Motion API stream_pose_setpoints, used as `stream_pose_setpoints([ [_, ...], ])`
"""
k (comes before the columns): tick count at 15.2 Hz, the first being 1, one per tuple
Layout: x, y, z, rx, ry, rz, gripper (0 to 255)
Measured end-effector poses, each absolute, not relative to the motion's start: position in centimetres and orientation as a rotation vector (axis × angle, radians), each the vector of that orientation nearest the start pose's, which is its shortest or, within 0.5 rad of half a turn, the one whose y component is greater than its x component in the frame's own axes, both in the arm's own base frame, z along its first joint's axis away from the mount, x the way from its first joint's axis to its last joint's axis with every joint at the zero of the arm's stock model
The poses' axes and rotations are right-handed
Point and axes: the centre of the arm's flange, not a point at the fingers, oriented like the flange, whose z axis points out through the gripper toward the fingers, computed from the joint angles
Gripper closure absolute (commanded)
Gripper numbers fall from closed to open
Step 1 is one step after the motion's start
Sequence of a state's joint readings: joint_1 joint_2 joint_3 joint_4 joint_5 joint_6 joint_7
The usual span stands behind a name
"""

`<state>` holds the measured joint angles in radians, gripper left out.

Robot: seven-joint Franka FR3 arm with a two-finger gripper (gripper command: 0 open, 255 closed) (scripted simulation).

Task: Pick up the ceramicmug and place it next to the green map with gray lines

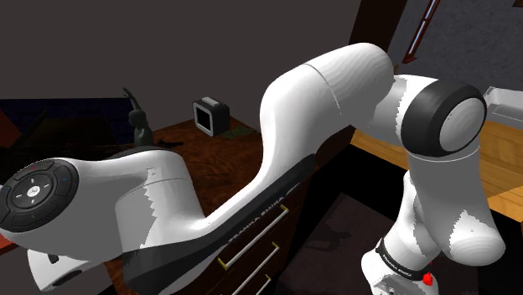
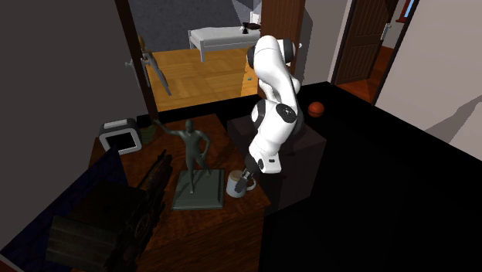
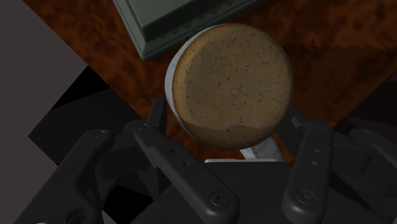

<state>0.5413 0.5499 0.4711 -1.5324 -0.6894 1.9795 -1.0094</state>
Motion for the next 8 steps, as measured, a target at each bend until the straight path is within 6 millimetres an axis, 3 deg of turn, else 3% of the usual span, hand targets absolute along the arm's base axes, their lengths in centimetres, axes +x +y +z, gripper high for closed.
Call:
stream_pose_setpoints([
  [8,44.3,53.6,40.7,1.181,2.490,-0.038,255],
])
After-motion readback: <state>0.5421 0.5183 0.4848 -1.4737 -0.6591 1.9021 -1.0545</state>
